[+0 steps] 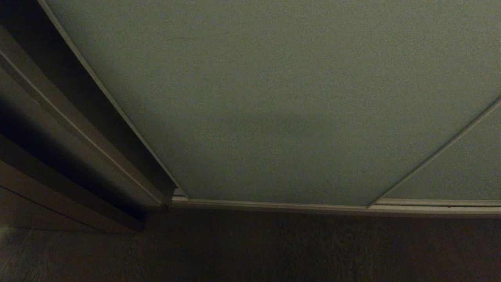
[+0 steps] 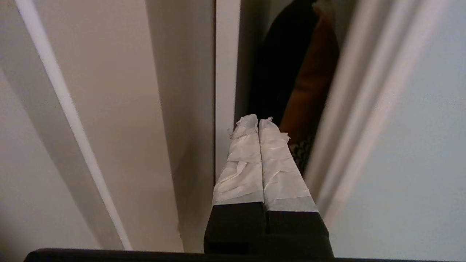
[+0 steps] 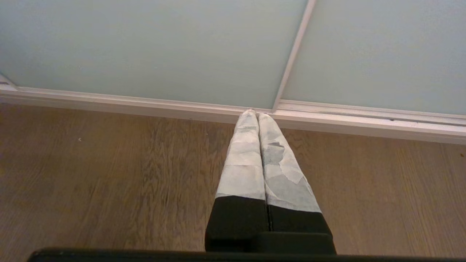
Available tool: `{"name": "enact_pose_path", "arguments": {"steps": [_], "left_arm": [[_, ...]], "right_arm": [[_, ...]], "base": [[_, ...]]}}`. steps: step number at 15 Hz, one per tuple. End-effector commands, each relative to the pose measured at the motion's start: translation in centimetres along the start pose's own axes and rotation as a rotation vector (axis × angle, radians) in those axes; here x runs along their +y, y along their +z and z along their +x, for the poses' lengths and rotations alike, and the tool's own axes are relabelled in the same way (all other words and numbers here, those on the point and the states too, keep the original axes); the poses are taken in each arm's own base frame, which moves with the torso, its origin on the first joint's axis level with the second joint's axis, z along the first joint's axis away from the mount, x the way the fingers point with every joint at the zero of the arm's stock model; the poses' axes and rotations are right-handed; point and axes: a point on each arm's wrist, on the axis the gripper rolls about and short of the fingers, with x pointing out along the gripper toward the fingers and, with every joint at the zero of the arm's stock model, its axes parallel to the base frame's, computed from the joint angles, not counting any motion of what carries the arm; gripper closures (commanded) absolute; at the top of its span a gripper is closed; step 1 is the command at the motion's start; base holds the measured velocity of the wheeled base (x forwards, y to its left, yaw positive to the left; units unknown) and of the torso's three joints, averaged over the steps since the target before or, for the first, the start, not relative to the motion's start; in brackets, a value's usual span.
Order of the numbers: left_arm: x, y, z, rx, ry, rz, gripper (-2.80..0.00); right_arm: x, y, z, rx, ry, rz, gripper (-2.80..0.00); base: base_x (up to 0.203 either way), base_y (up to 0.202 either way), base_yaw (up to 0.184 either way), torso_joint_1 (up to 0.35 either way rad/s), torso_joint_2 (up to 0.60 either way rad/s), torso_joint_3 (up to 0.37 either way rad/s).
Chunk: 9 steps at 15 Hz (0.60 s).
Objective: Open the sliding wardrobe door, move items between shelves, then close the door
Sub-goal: Open the door
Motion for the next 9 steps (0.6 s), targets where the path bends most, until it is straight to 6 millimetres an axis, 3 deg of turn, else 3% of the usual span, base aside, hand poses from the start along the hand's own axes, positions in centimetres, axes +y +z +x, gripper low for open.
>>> {"name": "enact_pose_path", "arguments": {"steps": [1, 4, 9], "left_arm": [[0.0, 0.1, -0.2, 0.007, 0.001, 0.0, 0.0], [-0.2, -1.1, 0.4, 0.107, -0.04, -0.013, 0.0], [-2.4, -2.1, 1.8, 0.179, -0.147, -0.061, 0.0]], "right_arm": [[0.0, 0.0, 0.0, -0.001, 0.0, 0.0, 0.0], [0.0, 0.0, 0.0, -0.001, 0.0, 0.0, 0.0], [0.0, 0.0, 0.0, -0.001, 0.0, 0.001, 0.0]], "base": [[0.0, 0.0, 0.0, 0.0, 0.0, 0.0], [0.0, 0.0, 0.0, 0.0, 0.0, 0.0], [0.0, 0.0, 0.0, 0.0, 0.0, 0.0]]}}
